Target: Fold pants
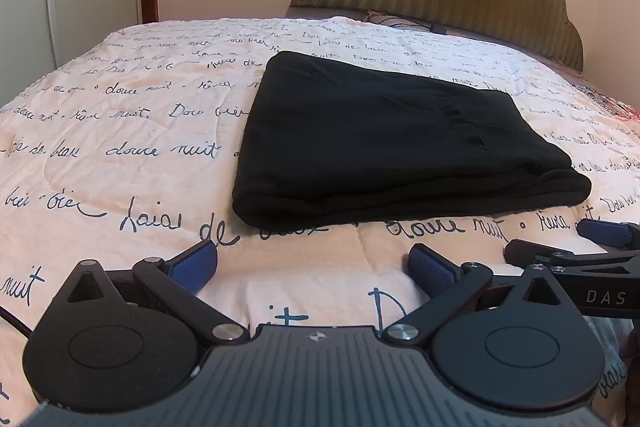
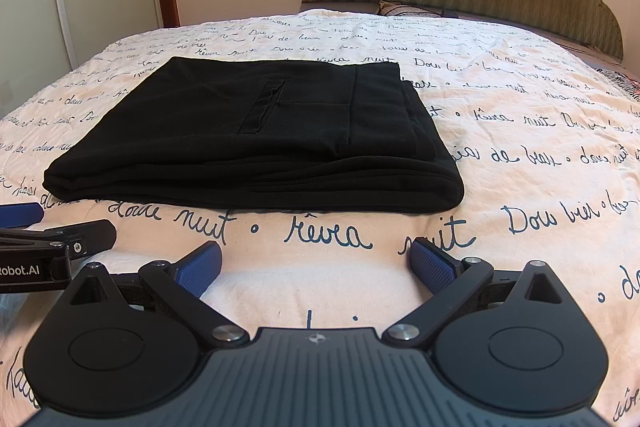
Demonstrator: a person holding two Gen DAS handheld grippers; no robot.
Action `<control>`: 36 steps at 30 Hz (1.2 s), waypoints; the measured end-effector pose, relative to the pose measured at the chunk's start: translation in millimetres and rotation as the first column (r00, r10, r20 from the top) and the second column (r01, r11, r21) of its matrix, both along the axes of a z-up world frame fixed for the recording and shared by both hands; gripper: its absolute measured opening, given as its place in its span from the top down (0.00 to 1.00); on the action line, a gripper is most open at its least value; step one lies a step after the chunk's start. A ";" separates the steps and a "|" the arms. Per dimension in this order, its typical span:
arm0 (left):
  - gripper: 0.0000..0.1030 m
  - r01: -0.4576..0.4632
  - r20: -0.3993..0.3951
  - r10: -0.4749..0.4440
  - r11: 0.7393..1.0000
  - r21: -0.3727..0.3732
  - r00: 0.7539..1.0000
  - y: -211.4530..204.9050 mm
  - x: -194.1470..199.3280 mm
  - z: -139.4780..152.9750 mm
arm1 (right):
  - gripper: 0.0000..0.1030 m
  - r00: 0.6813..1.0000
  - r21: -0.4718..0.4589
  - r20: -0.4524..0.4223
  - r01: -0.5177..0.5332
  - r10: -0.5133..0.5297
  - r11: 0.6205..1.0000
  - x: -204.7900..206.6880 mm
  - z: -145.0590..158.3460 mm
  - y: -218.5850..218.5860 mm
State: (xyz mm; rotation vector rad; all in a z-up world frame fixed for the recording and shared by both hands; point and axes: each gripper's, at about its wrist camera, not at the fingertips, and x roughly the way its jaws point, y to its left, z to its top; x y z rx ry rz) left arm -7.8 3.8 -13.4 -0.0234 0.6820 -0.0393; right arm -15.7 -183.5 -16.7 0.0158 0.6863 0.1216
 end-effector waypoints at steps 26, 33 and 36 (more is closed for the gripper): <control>0.00 0.003 -0.006 -0.003 1.000 0.010 1.000 -1.8 1.7 -1.5 | 0.02 1.000 0.003 0.000 0.001 -0.001 1.000 -0.4 0.2 0.4; 0.00 0.004 -0.006 -0.004 1.000 0.011 1.000 -1.8 1.7 -1.6 | 0.02 1.000 0.003 0.001 0.001 -0.001 1.000 -0.4 0.2 0.4; 0.00 0.004 -0.006 -0.003 1.000 0.011 1.000 -1.8 1.7 -1.6 | 0.02 1.000 0.003 0.001 0.001 -0.001 1.000 -0.4 0.1 0.4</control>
